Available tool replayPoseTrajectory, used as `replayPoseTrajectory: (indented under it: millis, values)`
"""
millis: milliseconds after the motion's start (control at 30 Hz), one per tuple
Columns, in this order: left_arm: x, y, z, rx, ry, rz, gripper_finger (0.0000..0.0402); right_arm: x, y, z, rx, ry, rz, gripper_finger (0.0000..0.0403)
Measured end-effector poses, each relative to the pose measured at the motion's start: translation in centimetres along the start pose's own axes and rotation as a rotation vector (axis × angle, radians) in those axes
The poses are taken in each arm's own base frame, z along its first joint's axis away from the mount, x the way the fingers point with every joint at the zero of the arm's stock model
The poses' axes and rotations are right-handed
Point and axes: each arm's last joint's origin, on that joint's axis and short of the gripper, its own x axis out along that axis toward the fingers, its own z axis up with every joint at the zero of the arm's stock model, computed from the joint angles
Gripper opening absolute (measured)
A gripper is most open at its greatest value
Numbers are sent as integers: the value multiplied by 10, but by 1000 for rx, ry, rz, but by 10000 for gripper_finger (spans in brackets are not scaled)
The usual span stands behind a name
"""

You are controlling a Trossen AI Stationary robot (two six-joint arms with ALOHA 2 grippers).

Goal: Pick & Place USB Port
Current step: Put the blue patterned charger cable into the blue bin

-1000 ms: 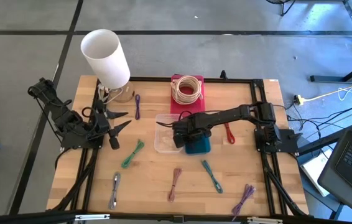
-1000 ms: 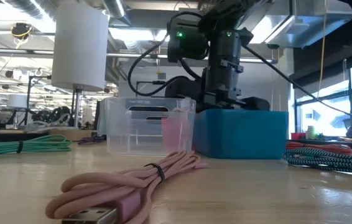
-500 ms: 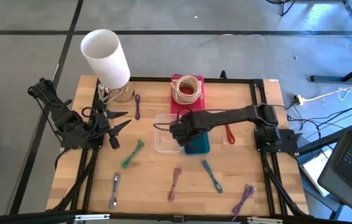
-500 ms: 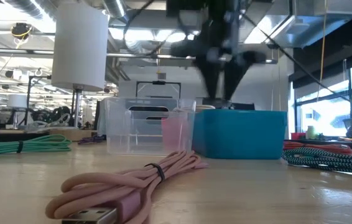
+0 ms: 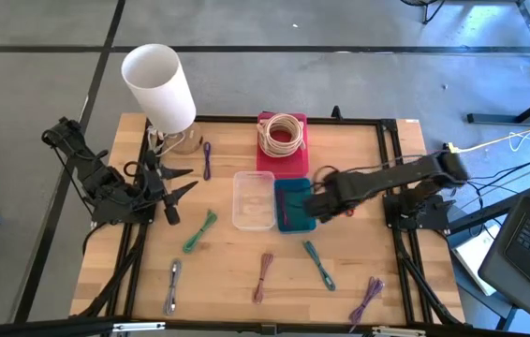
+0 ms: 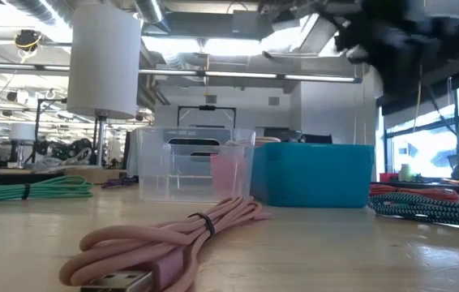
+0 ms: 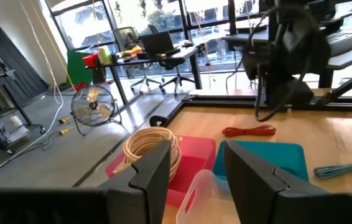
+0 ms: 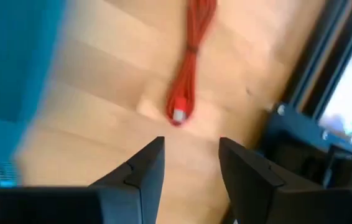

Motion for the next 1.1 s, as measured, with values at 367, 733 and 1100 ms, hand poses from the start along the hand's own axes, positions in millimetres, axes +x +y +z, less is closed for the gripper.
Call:
replayPoseTrajectory:
  millis: [367,733,1100]
  values:
    - [10,4,0,-11,25,13,143,60,-72,-16,210,40,259,152]
    - [18,8,0,-25,48,-3,143,98,-75,-10,212,68,389,152]
    - [20,9,0,-28,54,-7,143,87,-60,-23,104,275,584,152]
